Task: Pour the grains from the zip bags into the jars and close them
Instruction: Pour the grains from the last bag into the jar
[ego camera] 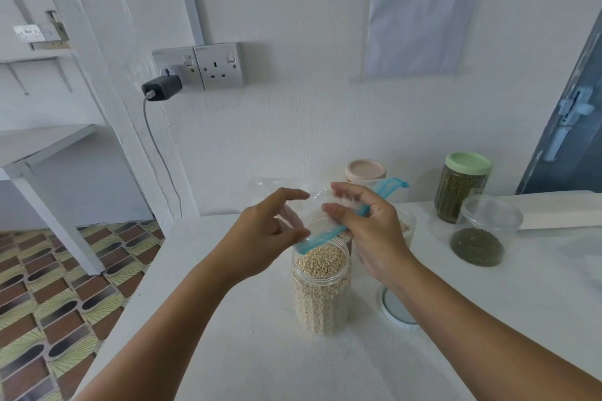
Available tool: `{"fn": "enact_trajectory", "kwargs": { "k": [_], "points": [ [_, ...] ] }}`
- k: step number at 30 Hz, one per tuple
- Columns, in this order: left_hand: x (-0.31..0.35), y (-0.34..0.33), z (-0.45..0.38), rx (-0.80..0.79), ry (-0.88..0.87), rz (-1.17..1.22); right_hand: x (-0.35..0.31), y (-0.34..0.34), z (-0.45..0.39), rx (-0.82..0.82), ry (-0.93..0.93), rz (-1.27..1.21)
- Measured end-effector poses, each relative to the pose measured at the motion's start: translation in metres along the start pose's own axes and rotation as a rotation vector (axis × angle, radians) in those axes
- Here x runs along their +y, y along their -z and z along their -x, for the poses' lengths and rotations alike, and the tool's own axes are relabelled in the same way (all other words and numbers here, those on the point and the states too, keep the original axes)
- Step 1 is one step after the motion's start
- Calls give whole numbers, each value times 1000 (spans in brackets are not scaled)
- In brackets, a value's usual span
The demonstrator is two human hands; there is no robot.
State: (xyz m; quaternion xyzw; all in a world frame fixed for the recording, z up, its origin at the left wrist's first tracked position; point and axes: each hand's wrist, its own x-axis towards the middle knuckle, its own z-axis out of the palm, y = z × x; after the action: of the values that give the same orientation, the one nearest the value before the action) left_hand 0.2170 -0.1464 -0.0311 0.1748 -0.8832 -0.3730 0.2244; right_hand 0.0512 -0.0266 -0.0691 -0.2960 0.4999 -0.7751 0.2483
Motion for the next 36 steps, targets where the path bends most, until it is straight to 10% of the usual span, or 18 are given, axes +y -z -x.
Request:
{"fn": "enact_trajectory", "kwargs": {
  "k": [36],
  "points": [
    [0,-6,-2,40,24,-53,-1,-1,1,-19,-36,-25]
  ]
}}
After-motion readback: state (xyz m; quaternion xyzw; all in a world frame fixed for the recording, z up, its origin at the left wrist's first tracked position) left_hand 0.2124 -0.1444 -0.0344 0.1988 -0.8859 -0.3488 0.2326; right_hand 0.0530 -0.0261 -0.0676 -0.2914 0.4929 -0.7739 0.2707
